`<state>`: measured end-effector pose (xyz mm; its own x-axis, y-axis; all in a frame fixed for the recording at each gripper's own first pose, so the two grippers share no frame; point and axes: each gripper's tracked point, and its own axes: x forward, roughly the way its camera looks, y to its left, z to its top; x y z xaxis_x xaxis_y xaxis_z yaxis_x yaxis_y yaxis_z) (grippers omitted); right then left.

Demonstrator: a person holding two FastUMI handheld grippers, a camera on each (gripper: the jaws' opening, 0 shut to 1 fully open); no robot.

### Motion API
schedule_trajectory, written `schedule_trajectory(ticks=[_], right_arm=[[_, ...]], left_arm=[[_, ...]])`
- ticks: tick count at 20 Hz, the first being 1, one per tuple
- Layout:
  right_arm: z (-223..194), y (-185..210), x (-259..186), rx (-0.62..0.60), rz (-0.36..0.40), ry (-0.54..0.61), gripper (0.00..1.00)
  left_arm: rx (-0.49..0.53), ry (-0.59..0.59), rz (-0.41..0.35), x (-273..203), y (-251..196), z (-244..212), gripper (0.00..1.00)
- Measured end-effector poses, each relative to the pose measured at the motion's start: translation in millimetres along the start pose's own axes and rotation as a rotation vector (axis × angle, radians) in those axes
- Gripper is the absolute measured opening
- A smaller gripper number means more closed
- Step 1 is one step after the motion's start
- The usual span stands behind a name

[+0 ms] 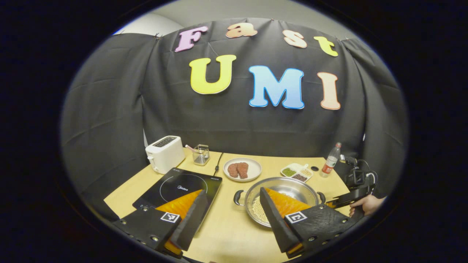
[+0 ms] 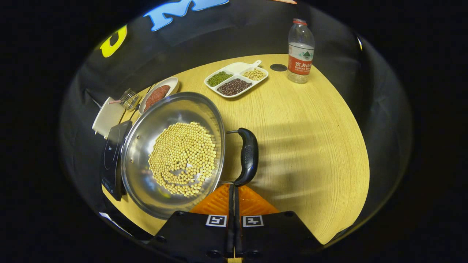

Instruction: First push the handle of the pot to place it horizontally, then grasp the pot with both hands and set it on the induction cooktop.

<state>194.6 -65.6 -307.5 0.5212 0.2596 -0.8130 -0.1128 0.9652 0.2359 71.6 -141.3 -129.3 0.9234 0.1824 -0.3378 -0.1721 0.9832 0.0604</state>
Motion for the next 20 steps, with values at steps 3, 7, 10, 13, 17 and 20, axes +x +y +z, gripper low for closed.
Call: schedule_trajectory(ticks=[3, 7, 10, 13, 17, 20], right_arm=[[5, 0, -2, 0.033, -0.01, -0.021, 0.02], [7, 2, -18, 0.009, -0.034, -0.087, 0.03], [9, 2, -36, 0.024, -0.057, -0.136, 0.2], [12, 8, -53, 0.034, -0.068, -0.184, 0.75], [24, 18, -70, -0.027, -0.088, -0.242, 0.98], [38, 26, -72, -0.053, -0.083, -0.258, 0.98]], left_arm=[[-0.003, 0.002, -0.015, -3, 3, -1, 0.89], [-0.02, 0.01, -0.05, -1, 13, -10, 0.89], [-0.047, 0.033, -0.099, 2, 23, -18, 0.89], [-0.055, 0.075, -0.167, 13, 35, -28, 0.89], [-0.068, 0.121, -0.215, 41, 51, -36, 0.89], [-0.094, 0.176, -0.243, 71, 52, -40, 0.89]])
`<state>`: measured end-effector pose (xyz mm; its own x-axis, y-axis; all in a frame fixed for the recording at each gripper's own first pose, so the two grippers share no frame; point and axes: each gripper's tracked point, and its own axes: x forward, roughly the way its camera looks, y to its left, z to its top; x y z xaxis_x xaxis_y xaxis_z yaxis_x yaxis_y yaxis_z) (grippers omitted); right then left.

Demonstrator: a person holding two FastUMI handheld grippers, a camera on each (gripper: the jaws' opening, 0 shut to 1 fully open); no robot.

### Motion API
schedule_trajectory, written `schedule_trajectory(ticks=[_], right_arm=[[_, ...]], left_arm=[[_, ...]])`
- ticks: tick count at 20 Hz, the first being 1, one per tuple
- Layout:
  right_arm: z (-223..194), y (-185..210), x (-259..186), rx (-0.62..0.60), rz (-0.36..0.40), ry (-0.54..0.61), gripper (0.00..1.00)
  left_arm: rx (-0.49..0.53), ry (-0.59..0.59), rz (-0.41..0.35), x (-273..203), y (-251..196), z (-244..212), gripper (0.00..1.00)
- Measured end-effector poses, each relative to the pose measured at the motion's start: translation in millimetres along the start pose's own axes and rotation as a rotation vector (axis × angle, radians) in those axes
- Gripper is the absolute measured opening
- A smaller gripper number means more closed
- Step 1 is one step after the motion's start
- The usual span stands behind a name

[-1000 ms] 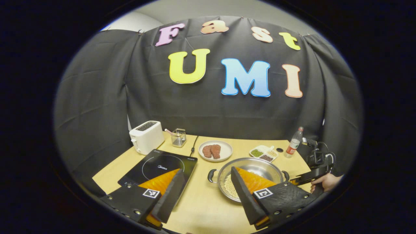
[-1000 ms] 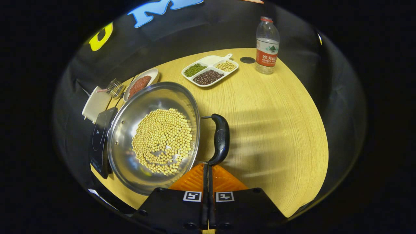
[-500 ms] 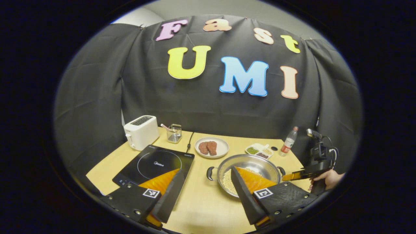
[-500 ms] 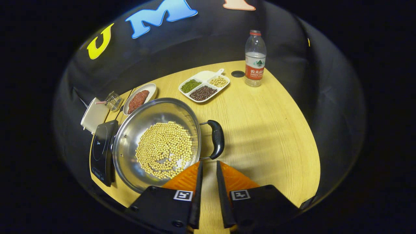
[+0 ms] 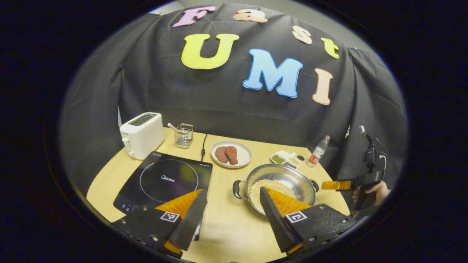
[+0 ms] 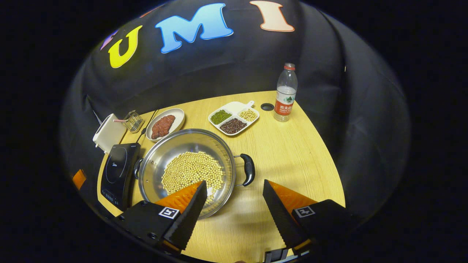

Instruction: First push the handle of the pot to place it horizontally, then grasp the pot with both hands and set it on the induction cooktop.

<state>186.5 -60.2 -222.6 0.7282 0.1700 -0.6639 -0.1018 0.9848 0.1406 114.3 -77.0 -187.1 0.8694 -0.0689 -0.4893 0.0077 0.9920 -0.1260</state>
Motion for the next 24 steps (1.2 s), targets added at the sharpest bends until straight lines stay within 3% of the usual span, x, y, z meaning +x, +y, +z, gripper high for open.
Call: schedule_trajectory(ticks=[6, 13, 24], right_arm=[[10, -5, 26, 0.046, 0.017, 0.031, 0.98], [3, -15, 74, 0.056, 0.044, 0.111, 0.98], [-18, -14, 121, 0.053, 0.056, 0.212, 0.98]], left_arm=[[-0.003, 0.108, -0.045, 73, -2, -11, 0.89], [-0.004, 0.273, -0.085, 161, -16, -57, 0.89], [-0.022, 0.438, -0.085, 226, -17, -112, 0.9]])
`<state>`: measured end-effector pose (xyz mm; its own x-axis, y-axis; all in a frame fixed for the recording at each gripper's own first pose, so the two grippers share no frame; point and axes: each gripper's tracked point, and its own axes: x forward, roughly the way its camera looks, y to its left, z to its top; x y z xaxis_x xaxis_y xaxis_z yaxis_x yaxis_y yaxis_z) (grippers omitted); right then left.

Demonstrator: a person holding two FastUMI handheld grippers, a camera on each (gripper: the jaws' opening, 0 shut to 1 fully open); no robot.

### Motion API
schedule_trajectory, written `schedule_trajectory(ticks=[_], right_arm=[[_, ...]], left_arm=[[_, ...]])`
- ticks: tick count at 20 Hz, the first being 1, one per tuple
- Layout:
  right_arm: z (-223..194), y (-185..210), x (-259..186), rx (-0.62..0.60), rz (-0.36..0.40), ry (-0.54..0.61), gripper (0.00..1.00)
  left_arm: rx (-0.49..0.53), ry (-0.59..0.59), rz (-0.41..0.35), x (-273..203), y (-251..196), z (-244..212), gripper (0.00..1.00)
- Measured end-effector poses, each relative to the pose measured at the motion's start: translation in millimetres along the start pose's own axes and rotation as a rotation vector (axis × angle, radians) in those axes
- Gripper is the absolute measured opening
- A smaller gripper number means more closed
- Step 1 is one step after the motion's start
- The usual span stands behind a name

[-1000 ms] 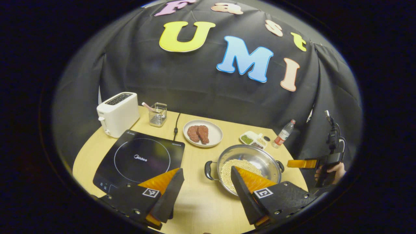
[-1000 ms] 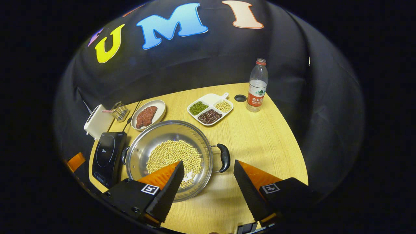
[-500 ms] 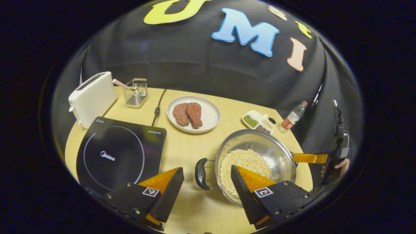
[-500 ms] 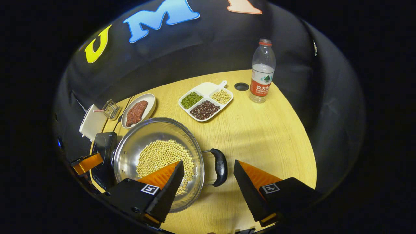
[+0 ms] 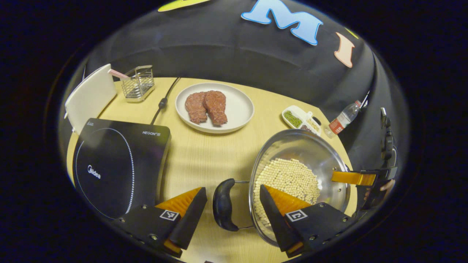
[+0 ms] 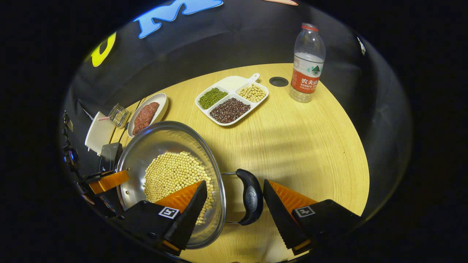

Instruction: First push the handle of the pot to place it horizontally, then grasp the pot with both hands and set it on the induction cooktop.

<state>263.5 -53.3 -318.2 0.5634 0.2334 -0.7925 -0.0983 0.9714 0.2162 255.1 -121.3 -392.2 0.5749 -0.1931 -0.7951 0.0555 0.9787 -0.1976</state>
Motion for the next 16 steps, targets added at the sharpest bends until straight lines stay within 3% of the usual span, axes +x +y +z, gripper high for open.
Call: schedule_trajectory(ticks=[6, 7, 8, 9, 10, 11, 16], right_arm=[[-10, 2, 13, 0.017, 0.018, 0.045, 0.98], [-11, 3, 14, 0.024, 0.022, 0.048, 0.89], [-11, 2, 16, 0.028, 0.025, 0.047, 0.96], [-11, 3, 18, 0.032, 0.025, 0.047, 0.87], [-12, 1, 20, 0.033, 0.02, 0.046, 0.87], [-12, 2, 18, 0.034, 0.022, 0.047, 0.69], [-13, -1, 18, 0.065, 0.026, 0.061, 0.64]], left_arm=[[-0.041, 0.043, -0.015, 13, -2, -11, 0.9], [-0.042, 0.05, -0.02, 14, -4, -13, 0.9], [-0.04, 0.053, -0.023, 14, -5, -13, 0.87], [-0.038, 0.051, -0.007, 16, -2, -13, 0.75], [-0.036, 0.056, -0.009, 17, -2, -13, 0.63], [-0.041, 0.063, -0.014, 17, -5, -16, 0.62], [-0.097, 0.1, -0.033, 17, -5, -24, 0.62]])
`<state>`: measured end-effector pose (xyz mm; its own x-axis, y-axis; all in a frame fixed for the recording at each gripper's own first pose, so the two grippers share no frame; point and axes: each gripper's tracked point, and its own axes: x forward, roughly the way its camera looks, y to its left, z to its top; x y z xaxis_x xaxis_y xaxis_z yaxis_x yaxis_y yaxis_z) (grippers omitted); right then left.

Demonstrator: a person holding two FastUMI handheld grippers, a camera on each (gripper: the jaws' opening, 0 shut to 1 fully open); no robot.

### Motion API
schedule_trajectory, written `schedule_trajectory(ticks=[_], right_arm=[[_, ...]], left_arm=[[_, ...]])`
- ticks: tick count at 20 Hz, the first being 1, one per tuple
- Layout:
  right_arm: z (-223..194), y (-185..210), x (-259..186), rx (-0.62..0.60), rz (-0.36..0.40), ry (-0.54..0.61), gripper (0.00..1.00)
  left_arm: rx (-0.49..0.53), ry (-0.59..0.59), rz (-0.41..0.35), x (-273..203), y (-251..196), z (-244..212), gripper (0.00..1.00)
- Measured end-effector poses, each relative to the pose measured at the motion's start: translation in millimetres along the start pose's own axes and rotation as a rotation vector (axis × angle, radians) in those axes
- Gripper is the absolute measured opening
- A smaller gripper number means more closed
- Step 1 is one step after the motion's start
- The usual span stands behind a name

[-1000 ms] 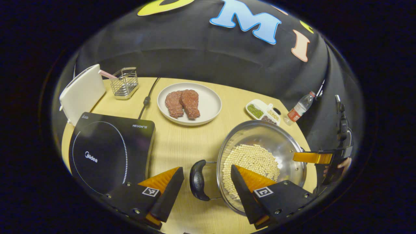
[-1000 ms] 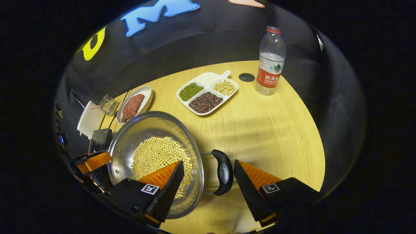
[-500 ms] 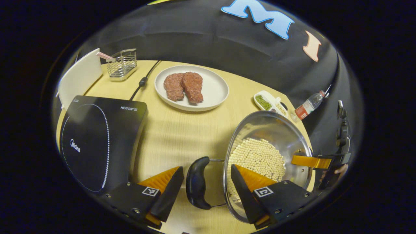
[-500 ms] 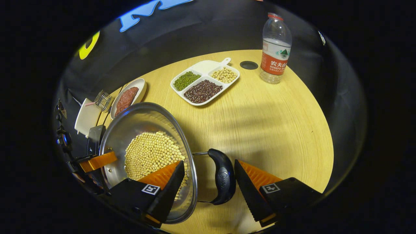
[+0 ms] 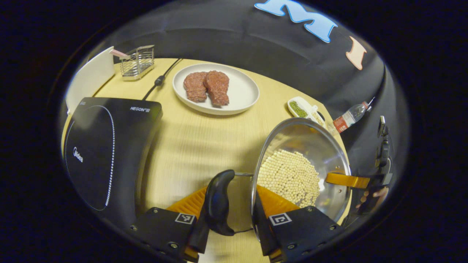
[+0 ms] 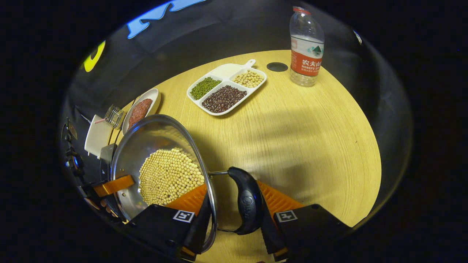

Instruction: First push the handle of the pot to place it horizontally, then grasp the pot with both hands and set it on the induction cooktop.

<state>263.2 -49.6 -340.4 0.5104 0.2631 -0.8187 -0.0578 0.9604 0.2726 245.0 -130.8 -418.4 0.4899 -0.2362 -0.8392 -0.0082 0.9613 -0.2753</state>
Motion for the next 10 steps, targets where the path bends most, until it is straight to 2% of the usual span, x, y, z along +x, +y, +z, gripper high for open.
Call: schedule_trajectory(ticks=[1, 4, 5, 7, 8, 9, 10], right_arm=[[-1, -1, -1, -0.001, 0.003, 0.006, 0.62], [-7, -1, -4, 0.008, 0.01, 0.023, 0.56], [-7, -1, -6, 0.004, 0.01, 0.028, 0.58], [-12, -1, -10, -0.002, 0.0, 0.031, 0.53], [-14, -1, -13, -0.004, -0.006, 0.028, 0.53], [-17, -1, -18, -0.011, -0.009, 0.028, 0.51], [-19, 0, -23, -0.014, -0.011, 0.022, 0.51]], left_arm=[[-0.01, 0.002, -0.009, 2, -1, 0, 0.57], [0.012, 0.008, -0.01, 2, 0, 4, 0.54], [0.018, 0.012, -0.005, 2, 0, 3, 0.54], [0.013, 0.013, -0.004, 3, -1, 1, 0.53], [0.006, 0.019, -0.003, 4, -1, 0, 0.56], [0.0, 0.017, -0.004, 4, 0, 0, 0.52], [0.002, 0.019, -0.008, 4, 1, 2, 0.55]])
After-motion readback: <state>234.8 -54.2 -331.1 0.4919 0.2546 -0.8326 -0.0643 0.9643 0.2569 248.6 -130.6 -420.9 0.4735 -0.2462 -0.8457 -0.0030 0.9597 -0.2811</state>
